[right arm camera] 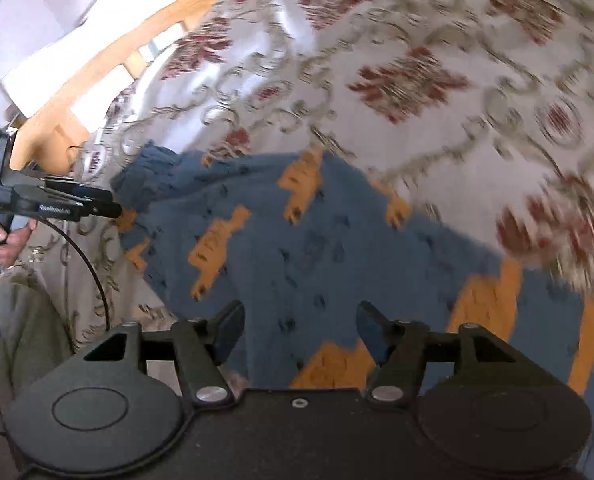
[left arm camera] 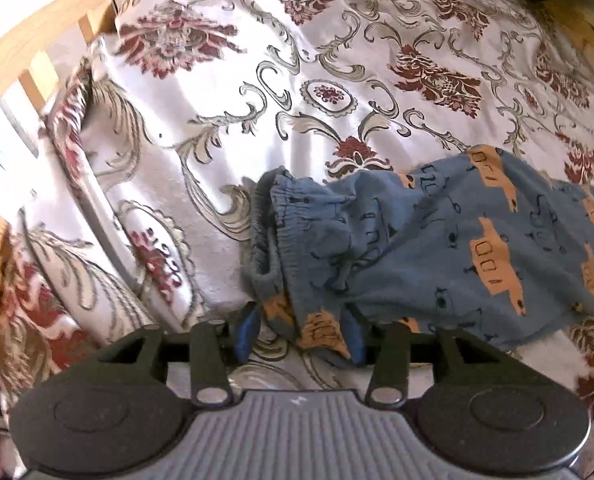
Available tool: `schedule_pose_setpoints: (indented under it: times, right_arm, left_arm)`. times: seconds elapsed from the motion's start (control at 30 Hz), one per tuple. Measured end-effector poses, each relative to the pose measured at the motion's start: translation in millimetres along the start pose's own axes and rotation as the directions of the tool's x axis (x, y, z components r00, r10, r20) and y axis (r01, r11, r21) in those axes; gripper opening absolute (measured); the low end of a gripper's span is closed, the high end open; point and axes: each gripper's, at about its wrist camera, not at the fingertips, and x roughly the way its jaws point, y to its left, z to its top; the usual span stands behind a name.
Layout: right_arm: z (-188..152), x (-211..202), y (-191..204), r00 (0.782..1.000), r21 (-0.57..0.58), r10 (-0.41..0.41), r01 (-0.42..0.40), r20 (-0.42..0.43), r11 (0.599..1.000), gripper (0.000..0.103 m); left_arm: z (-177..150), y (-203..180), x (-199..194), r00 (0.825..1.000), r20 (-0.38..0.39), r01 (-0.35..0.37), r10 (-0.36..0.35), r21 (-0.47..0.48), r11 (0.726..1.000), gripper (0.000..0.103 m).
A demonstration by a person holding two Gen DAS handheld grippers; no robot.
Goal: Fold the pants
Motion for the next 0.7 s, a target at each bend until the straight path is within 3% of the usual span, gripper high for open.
schedule_pose_setpoints:
  times: [0.1, 0.3, 0.33, 0.37, 0.53, 0.7]
  right_arm:
    - [-21, 2, -5, 0.999, 0.078, -0.010, 0.007, 0.040, 0.997, 0.065]
    - [-36, 15, -8, 0.995, 0.141, -0.020, 0.005, 0.100, 0.990, 0.065]
    - [-37, 16, -8, 0.994, 0.135, -0.020, 0.005, 0.109, 0.991, 0.065]
    - [-37, 17, -7, 0.993, 0.130, -0.025, 0.010, 0.117, 0.991, 0.065]
    - [-42, 18, -1, 0.988, 0.084, -0.071, 0.060, 0.136, 0.995, 0.060]
    - [-46, 18, 4, 0.986, 0.068, -0.085, 0.076, 0.146, 0.995, 0.060]
  left_arm:
    - [4, -4, 19, 0.994, -0.103, 0.021, -0.023, -0.021, 1.000, 0.048]
    - [10, -20, 15, 0.981, -0.182, -0.065, 0.060, -0.020, 0.998, 0.046]
    - [10, -22, 13, 0.981, -0.180, -0.077, 0.073, -0.016, 0.997, 0.038]
    - [10, -24, 13, 0.979, -0.180, -0.099, 0.095, -0.016, 0.995, 0.013]
    - [14, -22, 12, 0.981, -0.157, -0.120, 0.112, -0.043, 0.992, 0.006]
    - [18, -34, -15, 0.981, -0.023, -0.193, 0.193, 0.011, 0.981, 0.003]
